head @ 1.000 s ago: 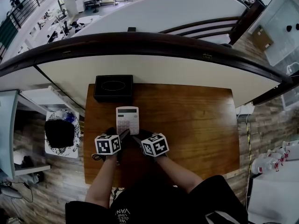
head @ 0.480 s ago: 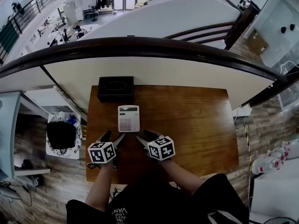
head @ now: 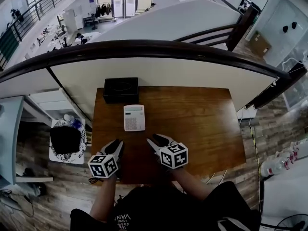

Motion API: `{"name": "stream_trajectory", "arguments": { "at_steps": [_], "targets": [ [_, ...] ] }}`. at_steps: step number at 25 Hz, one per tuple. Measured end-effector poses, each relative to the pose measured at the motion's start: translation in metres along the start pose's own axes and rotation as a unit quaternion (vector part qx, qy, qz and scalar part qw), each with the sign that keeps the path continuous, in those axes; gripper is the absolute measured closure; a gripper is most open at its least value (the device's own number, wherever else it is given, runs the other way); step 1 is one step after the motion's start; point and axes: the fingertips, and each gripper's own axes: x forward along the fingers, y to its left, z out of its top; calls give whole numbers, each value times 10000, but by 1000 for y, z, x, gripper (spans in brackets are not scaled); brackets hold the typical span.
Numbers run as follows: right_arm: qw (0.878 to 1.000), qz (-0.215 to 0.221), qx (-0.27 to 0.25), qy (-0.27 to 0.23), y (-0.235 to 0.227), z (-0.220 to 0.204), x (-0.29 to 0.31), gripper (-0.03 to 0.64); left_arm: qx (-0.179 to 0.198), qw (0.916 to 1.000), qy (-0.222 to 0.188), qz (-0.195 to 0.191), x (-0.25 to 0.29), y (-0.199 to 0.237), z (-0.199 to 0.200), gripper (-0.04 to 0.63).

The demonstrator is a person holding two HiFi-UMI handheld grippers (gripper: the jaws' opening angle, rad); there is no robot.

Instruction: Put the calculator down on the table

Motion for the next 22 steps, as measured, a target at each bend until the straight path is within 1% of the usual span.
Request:
{"name": "stream_trajectory", "arguments": {
  "at_steps": [3, 4, 7, 10, 12, 16, 22],
  "targets": [
    [9999, -50, -71, -126, 8, 1, -12, 508, 114, 9998, -130, -26, -15, -6, 2, 548],
    [9998, -63, -97, -165, 11, 1, -16, 531, 134, 9998, -154, -54, -19, -9, 2, 559],
    [9995, -68, -199, -242, 17, 3, -25, 563, 223, 9994, -184, -165, -25, -18, 1, 577],
    [9993, -50, -291, -249, 19, 4, -31, 575, 301, 9990, -191, -279, -28, -28, 0, 583],
    [9992, -26, -317, -244, 20, 4, -37, 578, 352, 9988, -201, -277, -32, -35, -3, 583],
    [9987, 110, -430, -237, 20, 4, -45, 586, 354, 9989, -276, -130, -39, -40, -8, 583],
    [9976, 354, -595, -55, 17, -6, -67, 591, 163, 9988, -445, 158, -46, -58, -22, 583]
  ]
}}
